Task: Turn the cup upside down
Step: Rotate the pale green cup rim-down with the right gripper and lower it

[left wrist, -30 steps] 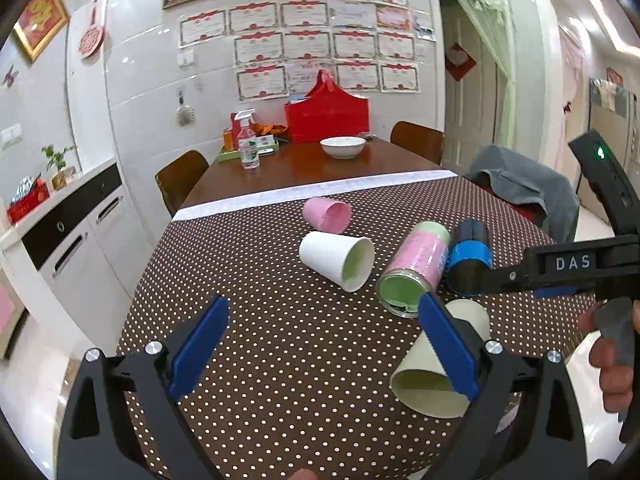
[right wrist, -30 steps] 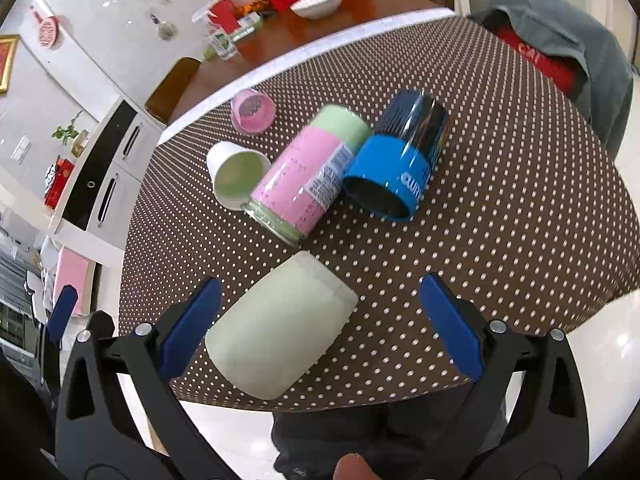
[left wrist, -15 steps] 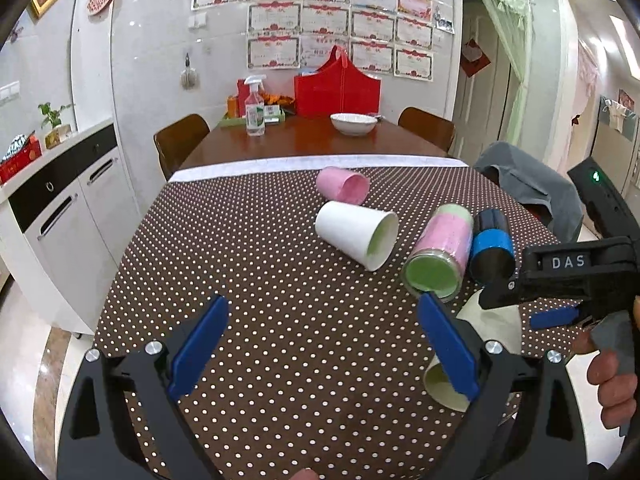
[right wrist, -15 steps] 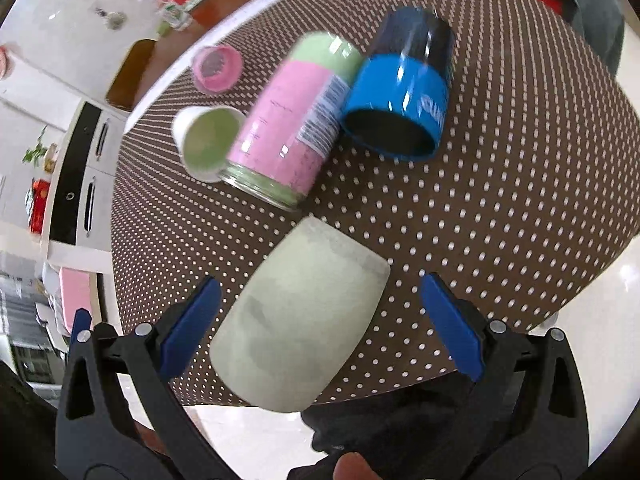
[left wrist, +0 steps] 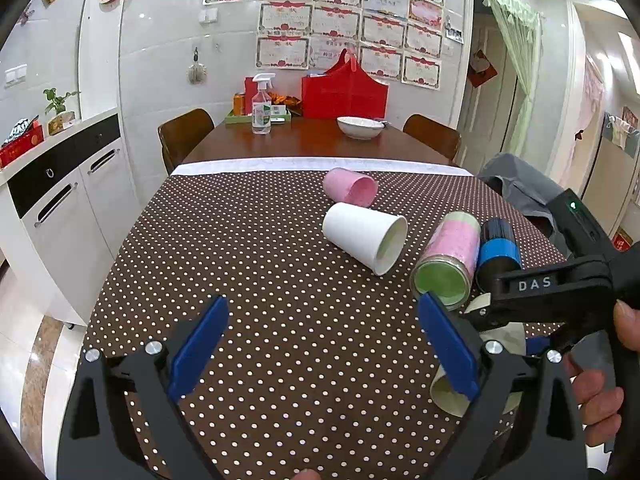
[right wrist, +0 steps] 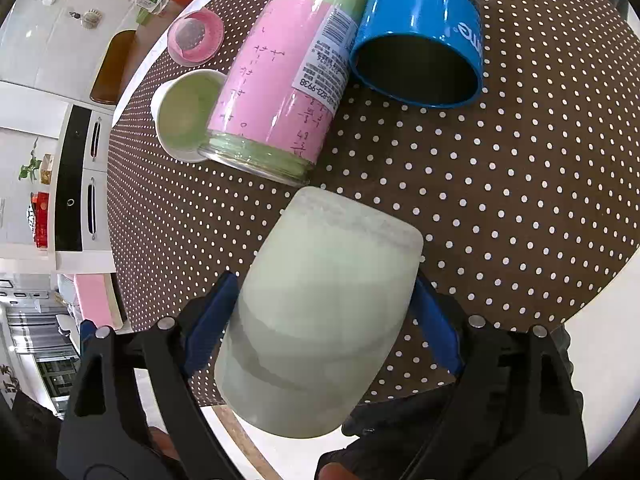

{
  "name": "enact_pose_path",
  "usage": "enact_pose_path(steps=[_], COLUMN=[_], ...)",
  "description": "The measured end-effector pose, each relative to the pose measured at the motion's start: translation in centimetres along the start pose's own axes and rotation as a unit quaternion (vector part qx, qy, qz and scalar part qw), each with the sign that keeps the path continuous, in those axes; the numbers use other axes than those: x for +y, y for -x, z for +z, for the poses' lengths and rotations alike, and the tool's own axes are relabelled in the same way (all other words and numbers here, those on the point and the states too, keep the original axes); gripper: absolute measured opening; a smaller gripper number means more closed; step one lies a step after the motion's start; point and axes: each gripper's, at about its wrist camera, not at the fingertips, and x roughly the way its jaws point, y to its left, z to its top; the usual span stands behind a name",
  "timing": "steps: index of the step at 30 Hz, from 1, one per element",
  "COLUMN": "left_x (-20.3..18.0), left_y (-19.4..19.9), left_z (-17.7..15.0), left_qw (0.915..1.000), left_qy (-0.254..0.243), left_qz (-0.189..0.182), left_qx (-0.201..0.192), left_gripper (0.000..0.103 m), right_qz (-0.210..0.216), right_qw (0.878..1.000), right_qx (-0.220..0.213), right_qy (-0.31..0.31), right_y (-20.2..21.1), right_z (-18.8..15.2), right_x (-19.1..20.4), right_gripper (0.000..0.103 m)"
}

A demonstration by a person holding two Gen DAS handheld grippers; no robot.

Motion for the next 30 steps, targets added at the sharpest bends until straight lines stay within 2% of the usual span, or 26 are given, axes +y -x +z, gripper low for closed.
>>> enact_pose_path(steps=[12,16,21,24,27,28,30], left_x=[-2.0,-2.8,-3.5,-3.7,-4.1,-4.4,-4.8], left_y=[0.2,0.4,0.7,0.9,1.2,1.3,1.5], left_z=[-0.2,-0.3,-0.2,0.0,0.2,0.2,0.2], left_qw=[0.9999,0.9998,0.9997,0.9997,0.9997,0.9997,0.9997], left_qy=[-0.012,-0.018,-0.019,-0.017,-0.016,-0.016,-0.016], left_qz=[-0.005,-0.006,-0.007,-0.011,-0.014,-0.015,-0.015], left_qx=[0.009,0.011,0.011,0.013,0.011,0.010,0.009], left_gripper=[0.094,0.094,0.094,0.094,0.094,0.094,0.094], right_qz=[0.063,0.078,0.092,0.081,0.065,0.061,0.043], right_qw=[0.998,0.996,0.985,0.969,0.944,0.935,0.908], right_qx=[-0.017,-0.046,-0.121,-0.184,-0.247,-0.265,-0.310], right_qy=[-0.008,0.011,0.076,0.141,0.207,0.227,0.277], right_y=[1.5,2.7,5.2,7.0,8.5,8.9,9.5], right_z=[-0.8,-0.9,-1.3,-2.0,-3.2,-3.6,-4.5], right_x=[-2.4,-2.6,-2.0,-0.6,0.4,0.7,1.3], right_gripper=[0.078,0.077,0.076,0.076,0.076,0.076,0.076])
